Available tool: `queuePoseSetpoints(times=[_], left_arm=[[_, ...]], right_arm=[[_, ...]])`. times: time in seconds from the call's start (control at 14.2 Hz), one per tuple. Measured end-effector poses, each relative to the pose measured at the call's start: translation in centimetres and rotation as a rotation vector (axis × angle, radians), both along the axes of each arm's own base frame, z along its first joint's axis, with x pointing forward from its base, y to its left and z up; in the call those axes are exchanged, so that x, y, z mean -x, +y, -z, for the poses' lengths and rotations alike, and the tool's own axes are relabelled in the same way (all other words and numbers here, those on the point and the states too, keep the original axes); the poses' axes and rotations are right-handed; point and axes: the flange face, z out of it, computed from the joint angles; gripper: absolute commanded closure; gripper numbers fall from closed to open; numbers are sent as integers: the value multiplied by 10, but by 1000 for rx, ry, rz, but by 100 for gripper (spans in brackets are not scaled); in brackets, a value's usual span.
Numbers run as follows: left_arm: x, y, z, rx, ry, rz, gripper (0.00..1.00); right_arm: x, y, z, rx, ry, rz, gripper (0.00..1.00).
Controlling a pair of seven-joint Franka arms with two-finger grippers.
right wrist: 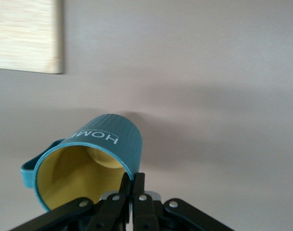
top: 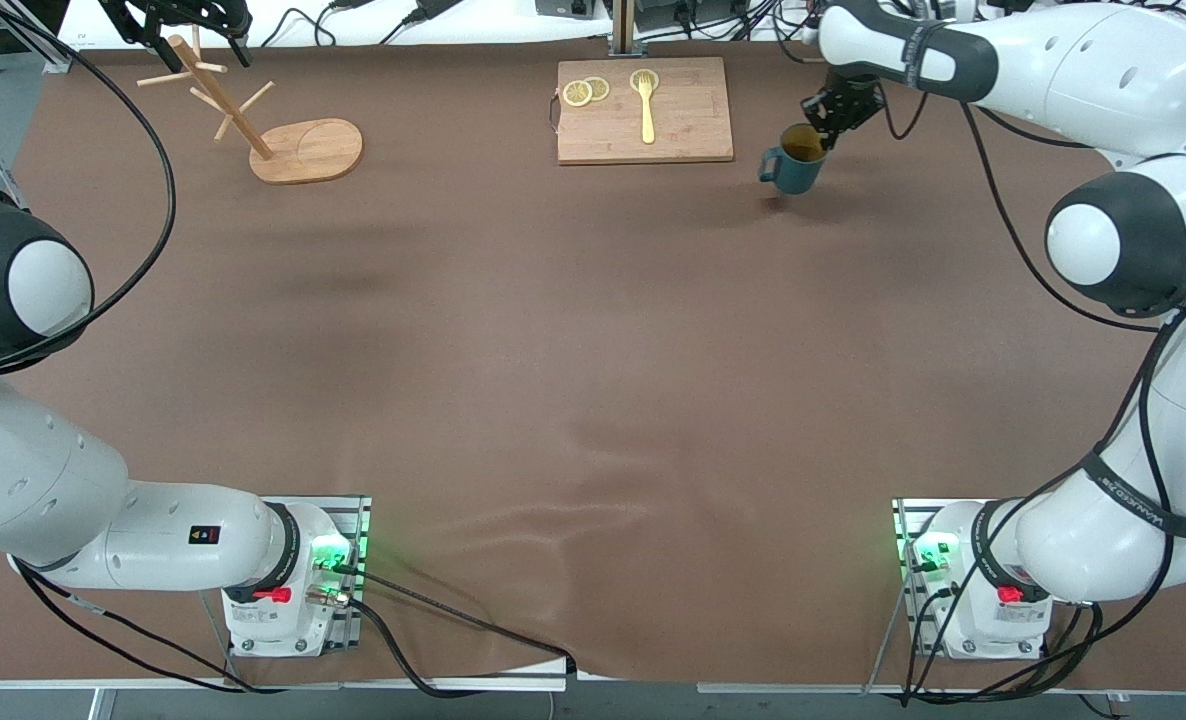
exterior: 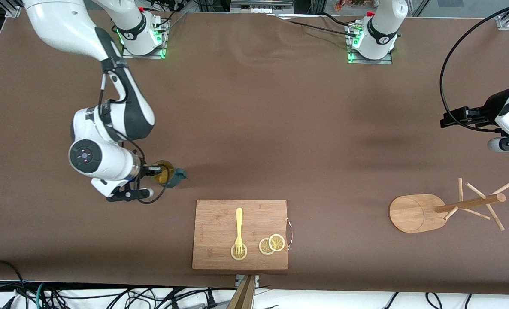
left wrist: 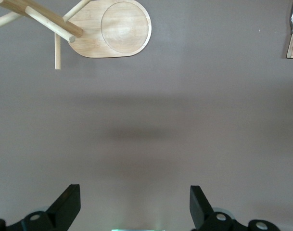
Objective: Pass cup and hang on rack
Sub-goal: 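Carry the teal mug with the right gripper toward the table middle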
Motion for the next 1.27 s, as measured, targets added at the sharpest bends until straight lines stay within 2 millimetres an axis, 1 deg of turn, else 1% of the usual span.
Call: queuePoseSetpoints(times=[0.21,0.35,0.56,0.71,0.85,0.92,1.06,1.13,1.27], left_arm=[[0,0,0,0,0,0,0],[0,1,0,0,0,-2,0],[0,2,0,0,0,-3,0],[0,2,0,0,0,-4,0],[0,2,0,0,0,-4,0],[0,3,0,0,0,-5,0],[0,3,0,-1,0,-5,0],[0,3,0,-1,0,-5,0],[0,3,0,-1,0,-6,0]], right_arm=[[22,74,-16,-63,24,99,100],[44,123,-21,-79,37,139,100],[88,205,-24,-72,34,158,100],[122,265,-23,-77,23,163,100],[157,326,-12,-99,1,171,100],[173,351,-3,-111,-8,168,100],[200,391,17,-131,-21,162,100],[211,404,26,-139,-27,156,100],[227,422,39,-145,-33,137,100]])
